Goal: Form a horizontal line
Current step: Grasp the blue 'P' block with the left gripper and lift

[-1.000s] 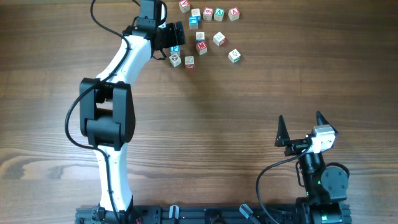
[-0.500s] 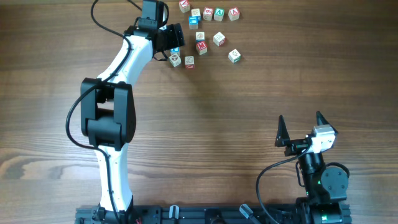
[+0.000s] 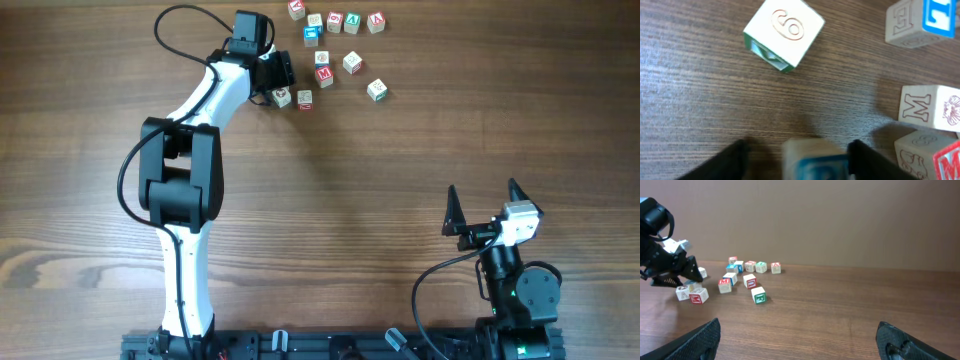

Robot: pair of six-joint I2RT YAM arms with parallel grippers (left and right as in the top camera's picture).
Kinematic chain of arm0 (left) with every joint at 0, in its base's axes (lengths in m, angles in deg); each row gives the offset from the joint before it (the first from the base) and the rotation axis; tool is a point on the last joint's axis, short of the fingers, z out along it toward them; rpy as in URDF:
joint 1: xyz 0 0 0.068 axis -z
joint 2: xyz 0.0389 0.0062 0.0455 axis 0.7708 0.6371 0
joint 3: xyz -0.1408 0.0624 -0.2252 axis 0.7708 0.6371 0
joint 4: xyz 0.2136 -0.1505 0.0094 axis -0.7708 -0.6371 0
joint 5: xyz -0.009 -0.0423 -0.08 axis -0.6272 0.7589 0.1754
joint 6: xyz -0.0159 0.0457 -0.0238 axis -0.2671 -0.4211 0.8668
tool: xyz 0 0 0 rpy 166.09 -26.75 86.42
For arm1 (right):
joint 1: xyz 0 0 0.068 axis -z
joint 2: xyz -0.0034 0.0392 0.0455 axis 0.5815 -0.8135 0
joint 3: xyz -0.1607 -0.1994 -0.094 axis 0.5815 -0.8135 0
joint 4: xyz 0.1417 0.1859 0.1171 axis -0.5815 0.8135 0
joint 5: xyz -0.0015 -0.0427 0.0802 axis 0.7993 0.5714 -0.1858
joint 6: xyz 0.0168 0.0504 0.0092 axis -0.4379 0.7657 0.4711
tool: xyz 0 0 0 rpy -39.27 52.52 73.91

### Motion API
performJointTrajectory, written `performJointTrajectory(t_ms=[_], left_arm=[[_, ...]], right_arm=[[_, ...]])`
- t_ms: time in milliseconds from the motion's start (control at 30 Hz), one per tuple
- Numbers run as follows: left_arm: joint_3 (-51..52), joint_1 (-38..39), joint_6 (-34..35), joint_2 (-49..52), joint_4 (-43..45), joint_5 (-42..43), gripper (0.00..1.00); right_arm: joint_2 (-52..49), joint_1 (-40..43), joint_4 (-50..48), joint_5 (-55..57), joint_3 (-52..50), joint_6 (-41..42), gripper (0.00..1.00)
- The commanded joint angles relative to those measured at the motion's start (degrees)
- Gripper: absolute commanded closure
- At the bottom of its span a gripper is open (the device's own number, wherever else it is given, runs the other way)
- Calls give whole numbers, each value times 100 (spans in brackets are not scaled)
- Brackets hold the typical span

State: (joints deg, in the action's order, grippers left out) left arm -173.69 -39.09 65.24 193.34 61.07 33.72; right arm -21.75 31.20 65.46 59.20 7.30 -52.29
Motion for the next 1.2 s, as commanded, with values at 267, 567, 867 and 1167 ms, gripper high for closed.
performJointTrajectory(t_ms=[267, 567, 867, 1167], left_arm=[[0, 17, -466, -197, -407, -153, 70], [0, -55, -1071, -1812, -1250, -1294, 63], [2, -431, -2006, -3191, -3154, -1427, 58], [57, -1530, -1899, -3228, -4179, -562, 61]], right_arm=[[46, -9, -11, -90, -4, -76, 0], [46, -9, -11, -90, -4, -76, 0], [46, -9, -11, -90, -4, -76, 0], [46, -9, -11, -90, -4, -74, 0]])
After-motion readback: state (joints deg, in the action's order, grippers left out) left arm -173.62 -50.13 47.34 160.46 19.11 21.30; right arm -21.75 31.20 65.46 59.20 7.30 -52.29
